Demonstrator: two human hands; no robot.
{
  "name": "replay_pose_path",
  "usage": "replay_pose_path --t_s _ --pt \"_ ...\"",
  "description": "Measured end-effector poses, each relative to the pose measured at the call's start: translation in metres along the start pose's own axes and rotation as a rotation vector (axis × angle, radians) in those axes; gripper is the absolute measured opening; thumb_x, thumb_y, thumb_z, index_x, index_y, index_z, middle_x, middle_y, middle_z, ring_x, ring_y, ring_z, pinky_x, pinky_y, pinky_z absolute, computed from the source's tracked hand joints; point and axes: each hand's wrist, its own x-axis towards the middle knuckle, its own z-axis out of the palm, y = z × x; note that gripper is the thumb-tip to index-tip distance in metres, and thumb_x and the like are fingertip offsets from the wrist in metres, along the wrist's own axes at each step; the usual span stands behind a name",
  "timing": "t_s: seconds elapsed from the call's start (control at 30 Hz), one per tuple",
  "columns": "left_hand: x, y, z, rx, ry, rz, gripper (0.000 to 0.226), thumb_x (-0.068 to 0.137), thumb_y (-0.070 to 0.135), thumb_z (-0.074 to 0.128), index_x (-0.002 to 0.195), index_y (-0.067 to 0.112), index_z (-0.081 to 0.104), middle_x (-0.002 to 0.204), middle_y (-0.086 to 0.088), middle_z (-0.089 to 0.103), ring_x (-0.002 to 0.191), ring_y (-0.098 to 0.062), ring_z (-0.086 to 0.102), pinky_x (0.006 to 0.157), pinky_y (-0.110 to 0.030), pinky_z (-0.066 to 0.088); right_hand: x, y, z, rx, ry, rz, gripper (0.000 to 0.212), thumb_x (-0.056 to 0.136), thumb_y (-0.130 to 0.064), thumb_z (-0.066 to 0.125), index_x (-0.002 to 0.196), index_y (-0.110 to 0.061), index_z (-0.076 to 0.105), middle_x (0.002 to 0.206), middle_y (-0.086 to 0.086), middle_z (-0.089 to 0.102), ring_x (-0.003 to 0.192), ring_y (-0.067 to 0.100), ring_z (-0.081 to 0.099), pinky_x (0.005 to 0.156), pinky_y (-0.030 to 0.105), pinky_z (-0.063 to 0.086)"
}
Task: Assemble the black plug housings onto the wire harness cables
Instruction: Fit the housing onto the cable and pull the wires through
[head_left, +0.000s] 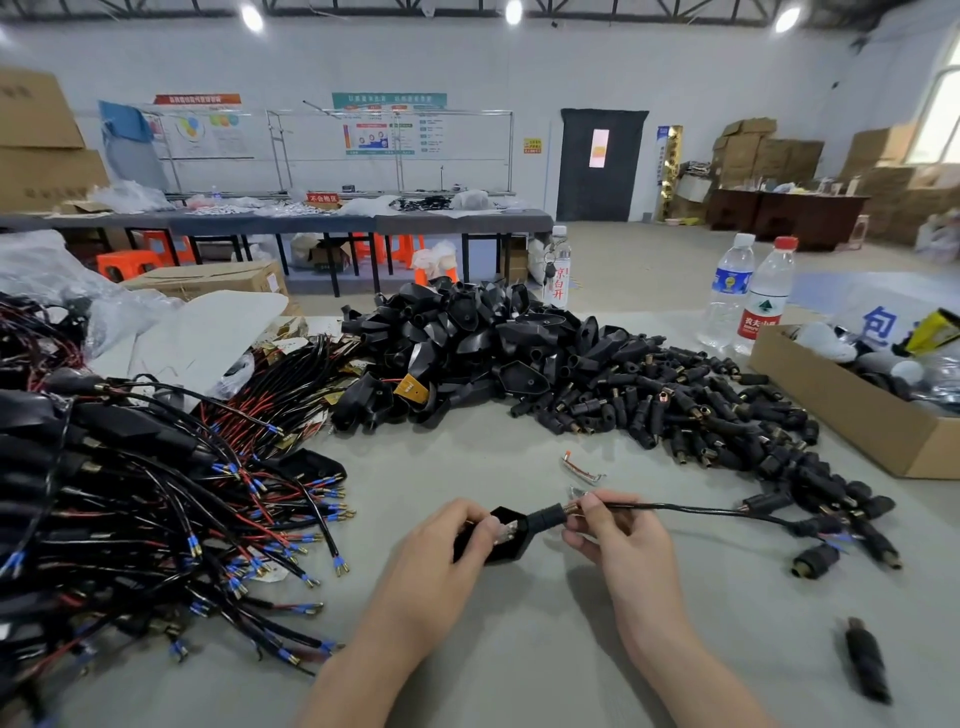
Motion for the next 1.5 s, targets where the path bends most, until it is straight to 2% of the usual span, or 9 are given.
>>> replay_pose_path --t_s 0.2,0.4,0.7,0.9,1.0,1.1,1.2,1.37,1.5 --pt "-0.004 0.015 -0.002 -0.207 0.127 -0.111 0.014 0.093 0.054 0.054 0.098 0.042 0.057 0.098 0.013 0.071 0.089 -0.004 0.065 0.085 -0.032 0.052 -0.013 -0.010 0.006 0.120 0.041 0.009 0.005 0.094 -0.006 0.062 0.094 -0.002 0.066 0.088 0.016 0.071 0.072 0.014 0.074 0.064 0.017 0.057" --pt "-0.028 0.060 -0.020 -1.146 0.268 -0.346 0.053 0.081 0.044 0.062 0.120 0.008 0.058 0.109 -0.014 0.073 0.101 -0.026 0.071 0.082 -0.034 0.058 -0.061 -0.029 0.059 0.260 0.130 -0.063 0.005 0.095 -0.008 0.063 0.097 -0.005 0.064 0.082 0.011 0.075 0.077 0.017 0.075 0.064 0.015 0.056" --pt "-0.047 0.053 -0.119 -0.797 0.374 -0.300 0.030 0.101 0.031 0.053 0.098 0.003 0.063 0.092 -0.015 0.075 0.088 -0.028 0.072 0.086 -0.045 0.056 -0.136 -0.027 0.163 0.168 -0.236 0.055 0.007 0.092 -0.011 0.067 0.096 -0.011 0.072 0.083 0.003 0.078 0.081 0.015 0.074 0.061 0.018 0.055" --pt "-0.006 0.044 -0.251 -0.707 0.657 -0.225 0.021 0.098 0.029 0.059 0.090 0.010 0.064 0.072 0.000 0.068 0.052 -0.005 0.057 0.048 -0.020 0.050 -0.152 -0.037 0.209 -0.049 -0.630 0.117 0.033 0.090 -0.028 0.069 0.121 -0.033 0.056 0.101 -0.013 0.075 0.093 -0.002 0.069 0.090 0.021 0.053" --pt "0.024 0.041 -0.319 -0.714 0.743 -0.291 0.019 0.101 0.021 0.056 0.093 0.004 0.059 0.072 -0.006 0.063 0.054 -0.011 0.059 0.054 -0.022 0.056 -0.148 -0.040 0.213 -0.146 -0.656 0.087 0.027 0.094 -0.024 0.063 0.120 -0.034 0.059 0.107 -0.014 0.072 0.088 -0.012 0.064 0.074 0.008 0.047" --pt "0.029 0.018 -0.360 -0.577 0.865 -0.461 0.019 0.100 0.020 0.054 0.102 0.002 0.050 0.081 -0.011 0.058 0.072 -0.023 0.064 0.077 -0.031 0.057 -0.138 -0.040 0.203 -0.192 -0.624 0.091 0.020 0.095 -0.024 0.062 0.112 -0.033 0.064 0.102 -0.012 0.073 0.084 -0.012 0.064 0.071 0.014 0.045" --pt "0.020 0.001 -0.359 -0.435 0.906 -0.508 0.016 0.098 0.015 0.047 0.083 0.009 0.048 0.075 -0.008 0.050 0.060 -0.020 0.051 0.063 -0.029 0.047 -0.126 -0.040 0.183 -0.197 -0.579 0.110 0.018 0.093 -0.020 0.063 0.107 -0.031 0.066 0.099 -0.006 0.074 0.092 0.001 0.066 0.071 0.015 0.047" --pt "0.011 -0.010 -0.296 -0.230 0.747 -0.404 0.016 0.099 0.017 0.043 0.093 0.014 0.058 0.072 -0.003 0.053 0.065 -0.015 0.052 0.065 -0.031 0.047 -0.099 -0.036 0.147 -0.158 -0.437 0.166 0.017 0.093 -0.011 0.062 0.107 -0.020 0.066 0.094 0.002 0.071 0.085 0.013 0.066 0.084 0.028 0.050" --pt "0.015 -0.006 -0.231 -0.033 0.532 -0.332 0.022 0.099 0.027 0.048 0.118 0.019 0.055 0.099 0.000 0.062 0.094 -0.019 0.063 0.089 -0.040 0.053 -0.079 -0.030 0.114 -0.122 -0.344 0.193 0.018 0.094 -0.006 0.058 0.107 -0.016 0.065 0.095 0.004 0.072 0.083 0.017 0.063 0.092 0.038 0.053"
